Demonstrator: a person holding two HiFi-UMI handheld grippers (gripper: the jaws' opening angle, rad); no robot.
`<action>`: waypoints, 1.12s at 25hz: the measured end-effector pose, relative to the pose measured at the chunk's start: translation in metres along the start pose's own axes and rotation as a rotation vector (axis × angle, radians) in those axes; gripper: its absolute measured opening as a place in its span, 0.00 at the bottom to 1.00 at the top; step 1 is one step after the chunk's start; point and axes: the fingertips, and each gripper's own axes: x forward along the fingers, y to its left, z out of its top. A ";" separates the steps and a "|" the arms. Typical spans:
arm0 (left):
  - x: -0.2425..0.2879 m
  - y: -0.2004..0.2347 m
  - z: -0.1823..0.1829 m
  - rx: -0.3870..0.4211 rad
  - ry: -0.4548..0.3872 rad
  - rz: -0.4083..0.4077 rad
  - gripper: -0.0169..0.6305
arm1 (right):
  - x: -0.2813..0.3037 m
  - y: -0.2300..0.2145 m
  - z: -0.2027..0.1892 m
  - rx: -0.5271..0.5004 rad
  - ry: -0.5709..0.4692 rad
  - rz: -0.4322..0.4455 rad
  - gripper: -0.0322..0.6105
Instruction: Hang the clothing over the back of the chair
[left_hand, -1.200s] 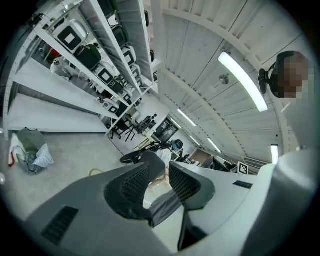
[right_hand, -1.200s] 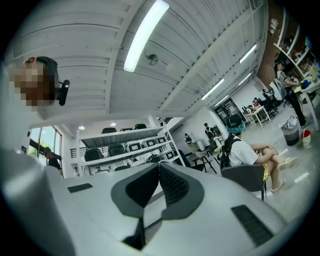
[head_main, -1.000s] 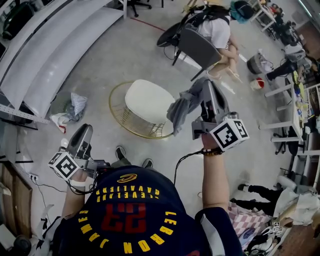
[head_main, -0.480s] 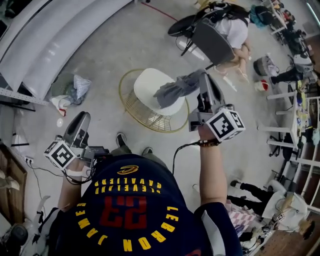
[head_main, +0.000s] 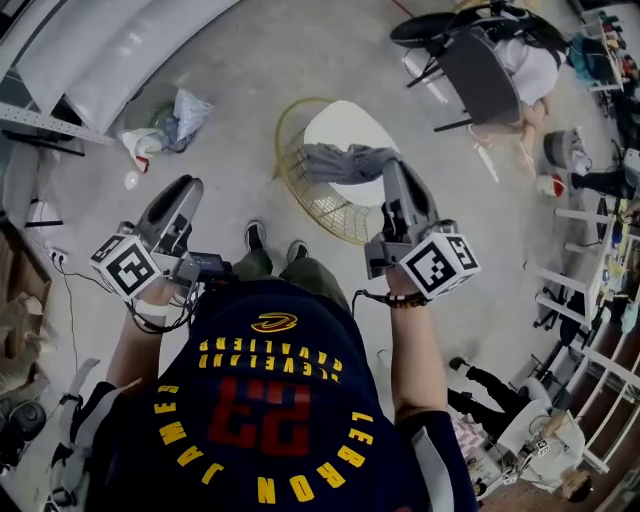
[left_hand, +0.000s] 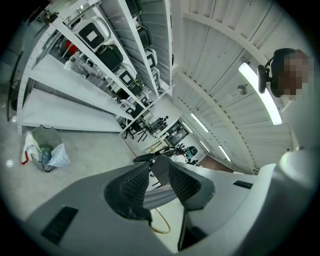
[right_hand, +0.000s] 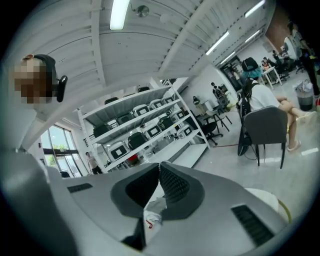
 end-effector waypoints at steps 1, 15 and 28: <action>-0.002 0.001 0.001 0.005 -0.010 0.012 0.23 | 0.004 0.007 -0.006 0.000 0.020 0.033 0.08; -0.027 -0.033 -0.028 -0.013 -0.112 0.168 0.23 | 0.004 0.112 -0.070 0.006 0.228 0.482 0.08; -0.080 -0.025 -0.058 -0.054 -0.183 0.308 0.23 | 0.011 0.167 -0.219 0.030 0.555 0.680 0.08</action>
